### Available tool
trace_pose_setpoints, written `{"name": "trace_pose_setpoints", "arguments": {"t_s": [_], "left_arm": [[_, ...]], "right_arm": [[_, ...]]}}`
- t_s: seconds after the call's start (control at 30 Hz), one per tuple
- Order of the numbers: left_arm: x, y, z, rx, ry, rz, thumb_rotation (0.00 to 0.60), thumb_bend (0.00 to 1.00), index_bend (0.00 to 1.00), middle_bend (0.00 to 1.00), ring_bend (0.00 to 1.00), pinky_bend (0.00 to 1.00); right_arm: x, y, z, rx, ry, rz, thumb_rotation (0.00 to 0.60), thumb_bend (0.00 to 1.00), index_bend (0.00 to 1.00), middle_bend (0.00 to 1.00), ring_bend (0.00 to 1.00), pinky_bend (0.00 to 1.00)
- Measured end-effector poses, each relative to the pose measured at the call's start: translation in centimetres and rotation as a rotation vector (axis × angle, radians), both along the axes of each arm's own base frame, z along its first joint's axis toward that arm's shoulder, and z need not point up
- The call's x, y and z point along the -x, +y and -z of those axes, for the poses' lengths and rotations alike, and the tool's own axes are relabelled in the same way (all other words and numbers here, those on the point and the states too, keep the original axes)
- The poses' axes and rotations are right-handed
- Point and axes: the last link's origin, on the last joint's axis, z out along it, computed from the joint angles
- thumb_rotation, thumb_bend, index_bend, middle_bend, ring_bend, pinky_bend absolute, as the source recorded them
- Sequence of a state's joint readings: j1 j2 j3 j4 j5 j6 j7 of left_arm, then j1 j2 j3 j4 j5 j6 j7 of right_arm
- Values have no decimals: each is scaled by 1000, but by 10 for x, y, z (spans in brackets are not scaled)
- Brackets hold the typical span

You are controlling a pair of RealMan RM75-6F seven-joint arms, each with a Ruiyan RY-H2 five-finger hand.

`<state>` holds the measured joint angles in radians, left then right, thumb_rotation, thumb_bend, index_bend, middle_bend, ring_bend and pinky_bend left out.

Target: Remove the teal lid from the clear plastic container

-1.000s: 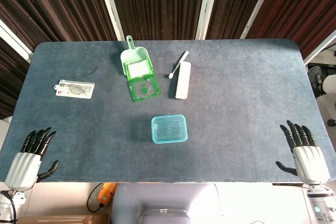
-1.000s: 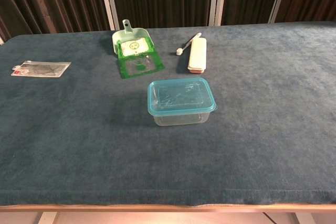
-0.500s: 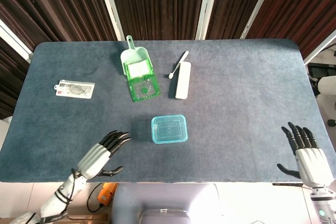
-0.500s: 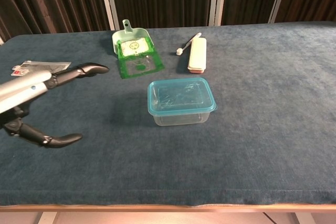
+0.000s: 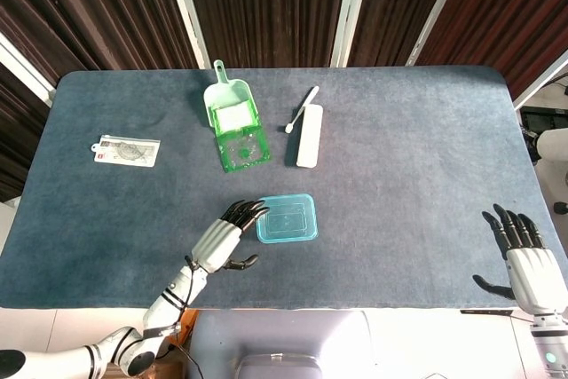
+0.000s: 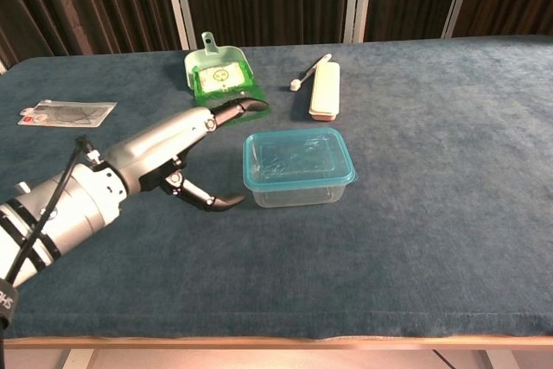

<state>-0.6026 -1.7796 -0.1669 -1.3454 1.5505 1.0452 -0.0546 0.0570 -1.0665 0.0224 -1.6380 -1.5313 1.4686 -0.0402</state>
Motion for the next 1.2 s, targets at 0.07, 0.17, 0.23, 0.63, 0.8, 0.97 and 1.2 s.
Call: {"name": "trace_pose_setpoints", "arguments": {"t_s": [0.07, 0.17, 0.23, 0.63, 0.8, 0.97, 1.2], "left_arm": [[-5, 1, 5, -2, 12, 6, 600, 262, 0, 0, 0, 0], [-12, 4, 12, -3, 28, 8, 600, 263, 0, 0, 0, 0], [-14, 6, 15, -7, 39, 5, 600, 263, 0, 0, 0, 0], [-19, 20, 35, 6, 66, -46, 600, 262, 0, 0, 0, 0], [-22, 25, 40, -5, 63, -54, 600, 261, 0, 0, 0, 0], [-24, 29, 46, 1, 70, -60, 600, 260, 0, 0, 0, 0], [-26, 38, 52, 4, 93, -70, 600, 263, 0, 0, 0, 0]], "right_arm": [[0, 0, 0, -3, -1, 2, 600, 209, 0, 0, 0, 0], [0, 1, -1, -6, -6, 2, 600, 209, 0, 0, 0, 0], [0, 1, -2, -6, -10, 1, 600, 209, 0, 0, 0, 0], [1, 3, -6, -2, -24, 2, 600, 209, 0, 0, 0, 0], [1, 4, -9, 3, -29, 5, 600, 209, 0, 0, 0, 0], [2, 5, -12, 12, -32, 9, 600, 209, 0, 0, 0, 0], [4, 6, -14, 14, -38, 12, 600, 209, 0, 0, 0, 0]]}}
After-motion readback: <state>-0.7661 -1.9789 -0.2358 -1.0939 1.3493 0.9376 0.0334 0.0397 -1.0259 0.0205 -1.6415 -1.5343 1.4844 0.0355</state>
